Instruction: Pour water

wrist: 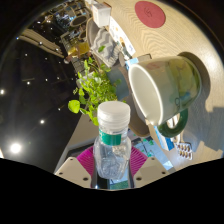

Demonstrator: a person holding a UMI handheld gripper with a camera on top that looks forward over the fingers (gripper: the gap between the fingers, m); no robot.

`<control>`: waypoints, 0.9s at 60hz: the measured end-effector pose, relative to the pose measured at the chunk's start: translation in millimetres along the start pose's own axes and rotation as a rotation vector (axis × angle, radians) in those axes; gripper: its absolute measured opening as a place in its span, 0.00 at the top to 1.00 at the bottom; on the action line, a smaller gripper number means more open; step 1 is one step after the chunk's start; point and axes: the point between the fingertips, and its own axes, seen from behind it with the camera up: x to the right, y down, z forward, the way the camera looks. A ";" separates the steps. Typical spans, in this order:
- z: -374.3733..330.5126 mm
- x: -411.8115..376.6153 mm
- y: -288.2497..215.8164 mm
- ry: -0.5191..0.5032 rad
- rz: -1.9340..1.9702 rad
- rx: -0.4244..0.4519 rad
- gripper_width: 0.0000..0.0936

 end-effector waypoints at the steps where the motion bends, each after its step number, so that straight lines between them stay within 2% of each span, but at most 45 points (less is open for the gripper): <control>1: -0.4 2.7 -2.7 0.002 0.015 0.003 0.56; 15: -2.3 17.9 -7.6 0.073 0.030 -0.023 0.56; 20: -30.0 8.7 9.1 0.119 -0.127 -0.064 0.56; 21: -8.1 10.4 4.1 0.139 -0.176 -0.065 0.56; 26: -3.8 -8.1 4.0 0.179 -0.432 -0.093 0.55; 29: -33.0 -31.1 11.2 0.193 -0.608 -0.100 0.55; 33: -15.8 -44.1 -10.2 0.220 -0.854 -0.086 0.55; 40: -32.7 -83.1 -43.2 0.261 -1.207 -0.035 0.55; 47: -51.0 -101.9 -100.1 0.362 -1.521 0.022 0.55; 54: -70.6 -88.9 -165.5 0.468 -1.747 0.035 0.55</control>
